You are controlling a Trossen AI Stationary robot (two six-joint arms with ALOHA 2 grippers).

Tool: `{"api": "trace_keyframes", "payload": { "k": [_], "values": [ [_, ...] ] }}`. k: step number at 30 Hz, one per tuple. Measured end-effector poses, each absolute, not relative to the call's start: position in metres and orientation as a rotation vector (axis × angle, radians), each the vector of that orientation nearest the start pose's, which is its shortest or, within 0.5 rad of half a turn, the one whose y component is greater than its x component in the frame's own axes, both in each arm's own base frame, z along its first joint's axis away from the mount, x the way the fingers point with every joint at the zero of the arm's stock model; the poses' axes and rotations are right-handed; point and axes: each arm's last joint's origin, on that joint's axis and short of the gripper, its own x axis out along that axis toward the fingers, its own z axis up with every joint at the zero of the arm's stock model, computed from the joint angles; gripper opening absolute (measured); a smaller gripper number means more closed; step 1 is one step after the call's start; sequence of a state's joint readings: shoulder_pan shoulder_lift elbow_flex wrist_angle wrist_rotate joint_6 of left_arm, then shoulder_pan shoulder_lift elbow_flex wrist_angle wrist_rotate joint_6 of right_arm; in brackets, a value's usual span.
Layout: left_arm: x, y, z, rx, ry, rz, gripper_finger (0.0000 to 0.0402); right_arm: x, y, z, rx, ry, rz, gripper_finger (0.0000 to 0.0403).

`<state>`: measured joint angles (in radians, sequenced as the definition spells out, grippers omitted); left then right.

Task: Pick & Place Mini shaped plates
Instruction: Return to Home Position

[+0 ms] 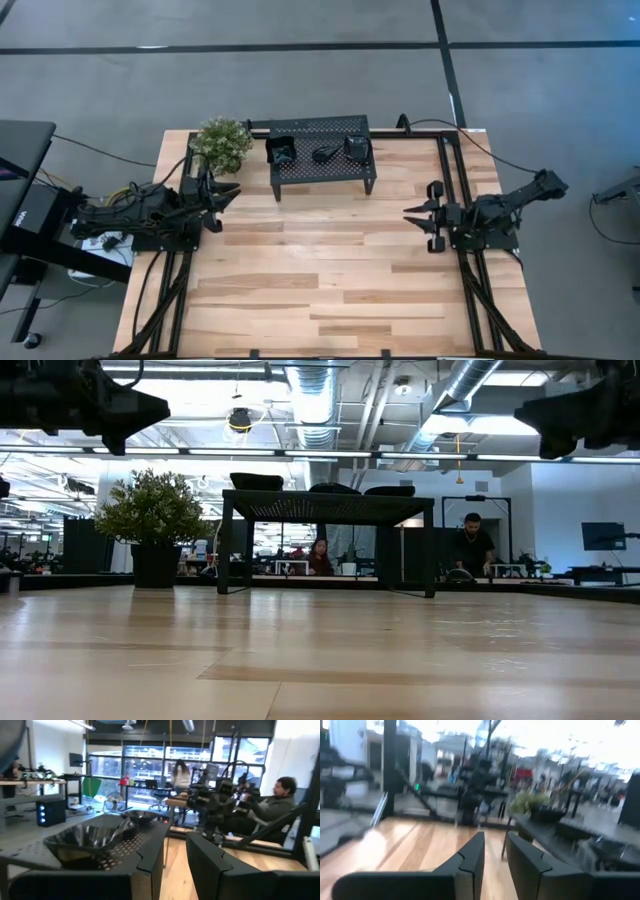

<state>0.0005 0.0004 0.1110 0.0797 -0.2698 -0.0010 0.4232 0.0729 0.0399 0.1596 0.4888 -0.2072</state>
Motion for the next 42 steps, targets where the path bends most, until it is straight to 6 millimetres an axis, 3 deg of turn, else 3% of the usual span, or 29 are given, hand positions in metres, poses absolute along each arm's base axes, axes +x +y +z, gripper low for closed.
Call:
{"api": "trace_keyframes", "payload": {
  "k": [4, 15, 38, 42],
  "values": [
    [0.087, 0.008, 0.208, -0.029, -0.188, 0.287, 0.0085, 0.09, 0.023, 0.185, -0.142, -0.181, -0.1, 0.0075],
    [0.09, 0.008, 0.2, -0.003, -0.155, 0.288, 0.0085, 0.094, 0.021, 0.172, -0.132, -0.057, -0.074, 0.0075],
    [0.09, 0.008, 0.201, -0.003, -0.164, 0.288, 0.0085, 0.094, 0.02, 0.172, -0.132, -0.057, -0.083, 0.0075],
    [0.095, 0.008, 0.182, 0.006, -0.095, 0.286, 0.0085, 0.094, 0.02, 0.172, -0.132, -0.057, -0.083, 0.0075]
  ]
}}
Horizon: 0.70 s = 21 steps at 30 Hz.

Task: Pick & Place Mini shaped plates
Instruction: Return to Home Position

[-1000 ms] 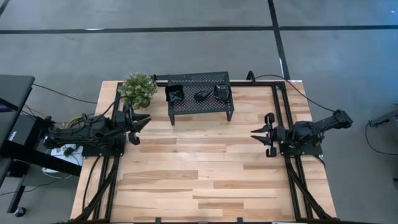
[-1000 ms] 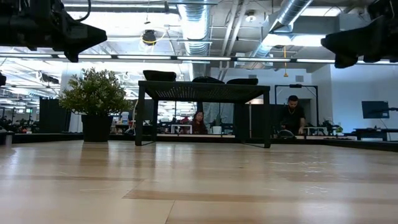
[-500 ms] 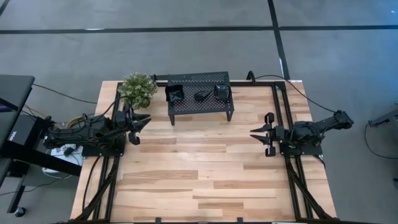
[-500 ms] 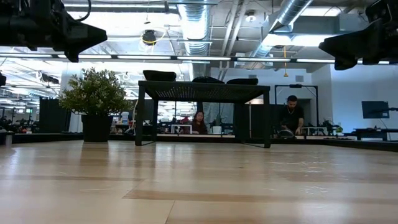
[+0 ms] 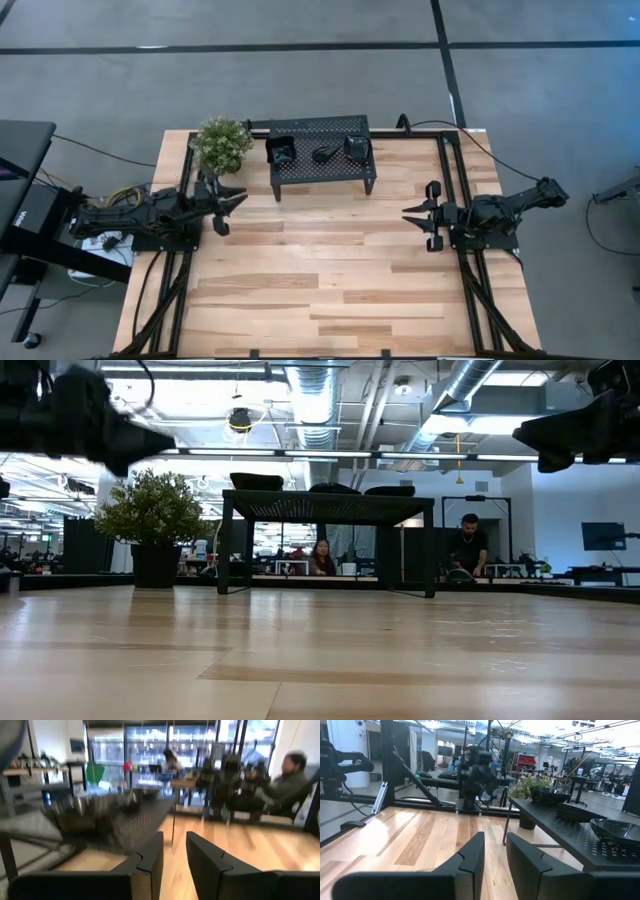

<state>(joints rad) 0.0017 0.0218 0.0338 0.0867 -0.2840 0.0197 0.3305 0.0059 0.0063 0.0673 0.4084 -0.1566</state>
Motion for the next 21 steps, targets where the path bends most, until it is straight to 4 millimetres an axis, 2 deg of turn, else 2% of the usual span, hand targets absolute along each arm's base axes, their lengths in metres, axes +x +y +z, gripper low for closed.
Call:
{"api": "trace_keyframes", "payload": {
  "k": [2, 21],
  "values": [
    [0.0973, 0.0083, 0.1705, 0.008, -0.052, 0.286, 0.0085, 0.0937, 0.02, 0.1716, -0.132, -0.057, -0.083, 0.0075],
    [0.0979, 0.0083, 0.1745, 0.008, -0.089, 0.286, 0.0085, 0.0937, 0.02, 0.1713, -0.132, -0.056, -0.083, 0.0075]
  ]
}}
